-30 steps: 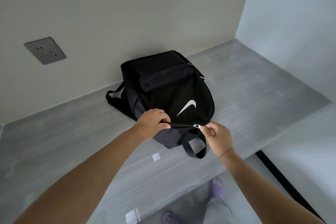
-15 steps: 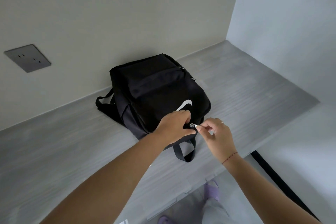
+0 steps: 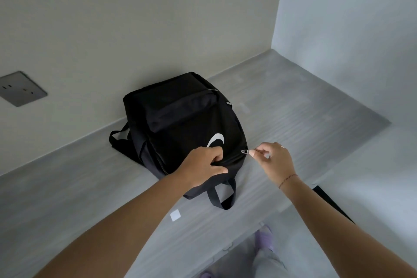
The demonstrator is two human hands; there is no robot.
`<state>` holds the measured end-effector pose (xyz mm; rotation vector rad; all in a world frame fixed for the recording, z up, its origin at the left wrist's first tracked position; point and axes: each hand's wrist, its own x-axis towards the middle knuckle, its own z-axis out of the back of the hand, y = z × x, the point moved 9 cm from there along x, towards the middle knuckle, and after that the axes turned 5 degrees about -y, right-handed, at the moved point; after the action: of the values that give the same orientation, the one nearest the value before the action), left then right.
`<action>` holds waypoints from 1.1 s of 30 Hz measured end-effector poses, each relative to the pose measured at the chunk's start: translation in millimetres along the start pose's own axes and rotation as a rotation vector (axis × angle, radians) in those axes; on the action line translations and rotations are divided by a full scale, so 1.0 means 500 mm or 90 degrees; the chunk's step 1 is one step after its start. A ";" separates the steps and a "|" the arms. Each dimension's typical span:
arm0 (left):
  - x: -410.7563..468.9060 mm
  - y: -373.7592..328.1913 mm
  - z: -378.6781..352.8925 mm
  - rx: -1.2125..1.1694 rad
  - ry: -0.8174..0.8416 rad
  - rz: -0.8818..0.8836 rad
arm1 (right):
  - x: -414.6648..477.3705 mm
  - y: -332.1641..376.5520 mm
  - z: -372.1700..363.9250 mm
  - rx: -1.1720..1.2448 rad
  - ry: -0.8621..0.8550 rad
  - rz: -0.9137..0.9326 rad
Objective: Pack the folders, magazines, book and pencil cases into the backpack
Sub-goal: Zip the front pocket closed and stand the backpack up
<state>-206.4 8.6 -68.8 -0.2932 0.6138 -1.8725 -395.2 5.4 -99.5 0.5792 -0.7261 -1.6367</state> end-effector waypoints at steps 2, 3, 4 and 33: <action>0.003 0.006 -0.004 -0.007 0.002 0.009 | 0.008 -0.012 0.005 0.001 -0.009 -0.026; 0.003 0.012 -0.006 -0.004 0.007 0.021 | 0.007 -0.009 0.009 0.012 -0.017 -0.029; 0.006 0.016 -0.010 0.011 0.016 0.034 | 0.003 -0.001 0.017 0.027 -0.025 -0.024; 0.172 -0.057 -0.036 0.169 0.000 0.148 | 0.215 0.038 0.012 -0.079 0.038 0.154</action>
<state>-270.1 -57.8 -75.8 -0.0455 0.3746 -1.7049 -406.5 -101.4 -79.6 0.4315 -0.6214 -1.4230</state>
